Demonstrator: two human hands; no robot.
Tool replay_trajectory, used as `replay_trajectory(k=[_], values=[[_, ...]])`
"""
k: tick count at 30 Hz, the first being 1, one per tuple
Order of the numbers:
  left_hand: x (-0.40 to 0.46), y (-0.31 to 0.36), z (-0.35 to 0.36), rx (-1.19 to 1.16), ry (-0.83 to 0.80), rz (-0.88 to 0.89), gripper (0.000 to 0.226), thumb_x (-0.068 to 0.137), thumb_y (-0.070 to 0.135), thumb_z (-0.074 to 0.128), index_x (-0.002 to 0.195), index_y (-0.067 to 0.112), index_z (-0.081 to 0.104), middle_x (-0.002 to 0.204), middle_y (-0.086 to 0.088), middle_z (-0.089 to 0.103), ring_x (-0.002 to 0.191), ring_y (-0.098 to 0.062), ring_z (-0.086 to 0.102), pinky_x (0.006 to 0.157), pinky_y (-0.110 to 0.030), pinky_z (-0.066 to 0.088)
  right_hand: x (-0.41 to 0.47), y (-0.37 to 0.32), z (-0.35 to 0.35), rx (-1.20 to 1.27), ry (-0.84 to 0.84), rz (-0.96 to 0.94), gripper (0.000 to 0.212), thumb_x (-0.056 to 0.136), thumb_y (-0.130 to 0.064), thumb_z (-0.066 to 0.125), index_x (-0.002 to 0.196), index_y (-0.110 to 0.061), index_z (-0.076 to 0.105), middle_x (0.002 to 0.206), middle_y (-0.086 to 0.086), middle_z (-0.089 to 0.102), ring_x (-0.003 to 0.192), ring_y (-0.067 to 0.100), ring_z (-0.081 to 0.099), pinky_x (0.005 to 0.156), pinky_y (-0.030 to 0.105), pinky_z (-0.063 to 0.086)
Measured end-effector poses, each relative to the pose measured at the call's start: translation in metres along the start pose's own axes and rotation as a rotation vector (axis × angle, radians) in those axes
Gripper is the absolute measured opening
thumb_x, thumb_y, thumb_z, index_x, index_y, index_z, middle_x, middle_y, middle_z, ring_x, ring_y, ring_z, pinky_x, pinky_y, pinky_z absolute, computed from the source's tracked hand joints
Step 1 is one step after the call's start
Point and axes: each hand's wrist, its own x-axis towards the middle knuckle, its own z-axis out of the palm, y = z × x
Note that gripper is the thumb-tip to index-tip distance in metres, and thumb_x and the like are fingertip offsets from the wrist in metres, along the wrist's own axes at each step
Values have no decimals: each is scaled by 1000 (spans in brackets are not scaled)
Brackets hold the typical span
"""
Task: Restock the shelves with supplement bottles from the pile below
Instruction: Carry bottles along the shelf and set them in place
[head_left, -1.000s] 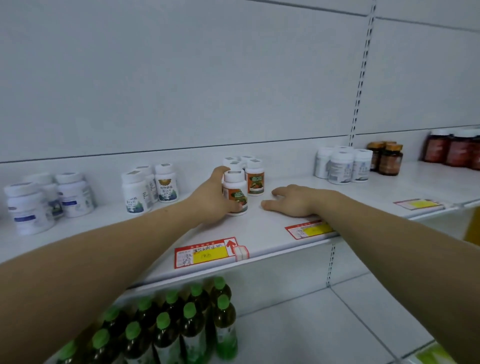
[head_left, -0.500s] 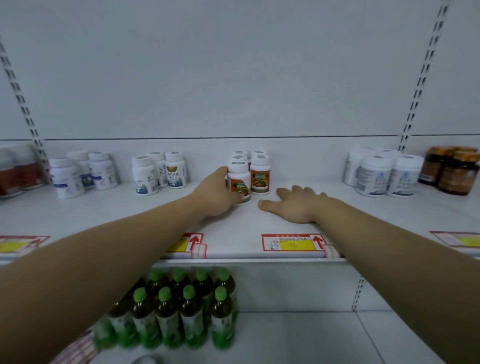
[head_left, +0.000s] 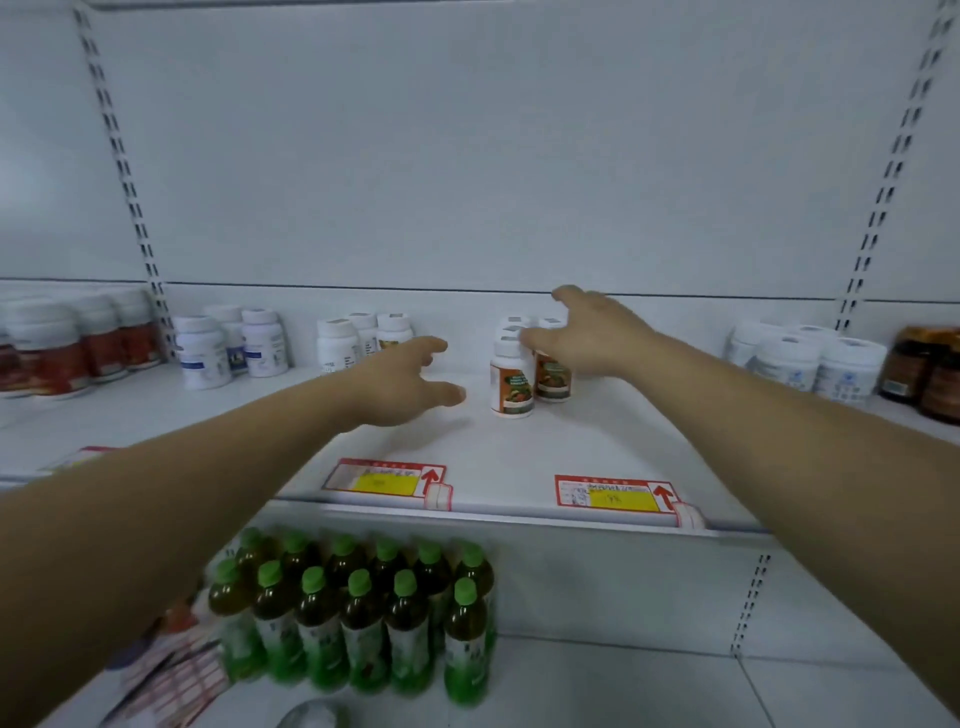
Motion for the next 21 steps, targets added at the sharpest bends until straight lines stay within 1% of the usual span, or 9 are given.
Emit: replay_trajectory(k=[4, 8, 12, 14, 18, 19, 21], values=[[-35, -44, -42, 166, 26, 8, 69, 89, 46, 57, 147, 28, 25, 152, -1, 32, 135, -23, 36, 108, -34, 28, 9, -75, 1, 2, -40, -152, 76, 88, -60, 50, 149, -21, 26, 153, 4, 30, 138, 25, 32, 103, 36, 33], [-83, -116, -94, 222, 98, -79, 69, 86, 51, 57, 146, 33, 27, 154, 4, 29, 136, -20, 35, 107, -33, 29, 17, -178, 33, -18, -80, -306, 74, 88, -58, 50, 148, -20, 29, 152, 4, 35, 135, 24, 36, 102, 33, 34], [-145, -211, -154, 217, 195, -200, 69, 85, 51, 60, 144, 33, 31, 153, 6, 30, 136, -17, 34, 107, -29, 28, 15, -311, 78, 3, -141, -476, 73, 89, -58, 50, 148, -20, 30, 153, 3, 33, 137, 25, 34, 104, 33, 32], [-180, -259, -183, 214, 247, -278, 67, 85, 49, 60, 143, 32, 33, 152, 5, 32, 135, -18, 35, 105, -30, 30, 9, -385, 103, 4, -151, -576, 73, 88, -60, 50, 147, -20, 32, 151, 4, 36, 134, 26, 38, 100, 33, 35], [-254, -355, -238, 219, 312, -441, 66, 86, 48, 59, 144, 30, 33, 152, 3, 32, 135, -18, 36, 107, -32, 30, -21, -535, 151, 88, -194, -765, 68, 87, -59, 51, 142, -21, 39, 144, 6, 45, 126, 27, 45, 90, 32, 38], [-271, -377, -250, 218, 317, -486, 66, 86, 48, 59, 144, 30, 33, 151, 3, 33, 134, -19, 36, 107, -32, 30, -31, -570, 163, 107, -209, -815, 67, 87, -59, 51, 140, -21, 41, 143, 5, 46, 125, 26, 45, 91, 33, 39], [-303, -417, -269, 208, 324, -563, 66, 86, 48, 60, 144, 29, 33, 150, 1, 35, 134, -18, 37, 106, -30, 30, -53, -633, 187, 147, -261, -904, 67, 88, -59, 51, 142, -20, 40, 146, 5, 43, 129, 25, 43, 99, 34, 37]])
